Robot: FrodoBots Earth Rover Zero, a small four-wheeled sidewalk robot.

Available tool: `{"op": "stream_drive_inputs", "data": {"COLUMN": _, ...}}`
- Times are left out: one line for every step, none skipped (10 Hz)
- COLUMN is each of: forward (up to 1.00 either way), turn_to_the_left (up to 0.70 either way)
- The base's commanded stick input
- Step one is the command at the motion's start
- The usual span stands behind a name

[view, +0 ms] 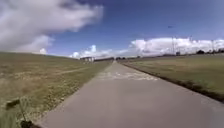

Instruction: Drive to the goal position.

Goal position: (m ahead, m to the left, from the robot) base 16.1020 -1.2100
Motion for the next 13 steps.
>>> {"op": "stream_drive_inputs", "data": {"forward": 0.70, "turn_to_the_left": 0.00}}
{"op": "stream_drive_inputs", "data": {"forward": 0.70, "turn_to_the_left": 0.00}}
{"op": "stream_drive_inputs", "data": {"forward": 0.70, "turn_to_the_left": 0.00}}
{"op": "stream_drive_inputs", "data": {"forward": 0.70, "turn_to_the_left": 0.00}}
{"op": "stream_drive_inputs", "data": {"forward": 0.70, "turn_to_the_left": 0.00}}
{"op": "stream_drive_inputs", "data": {"forward": 0.70, "turn_to_the_left": 0.00}}
{"op": "stream_drive_inputs", "data": {"forward": 0.70, "turn_to_the_left": 0.00}}
{"op": "stream_drive_inputs", "data": {"forward": 0.70, "turn_to_the_left": 0.00}}
{"op": "stream_drive_inputs", "data": {"forward": 0.70, "turn_to_the_left": 0.00}}
{"op": "stream_drive_inputs", "data": {"forward": 0.70, "turn_to_the_left": 0.00}}
{"op": "stream_drive_inputs", "data": {"forward": 0.70, "turn_to_the_left": -0.08}}
{"op": "stream_drive_inputs", "data": {"forward": 0.70, "turn_to_the_left": -0.24}}
{"op": "stream_drive_inputs", "data": {"forward": 0.70, "turn_to_the_left": 0.00}}
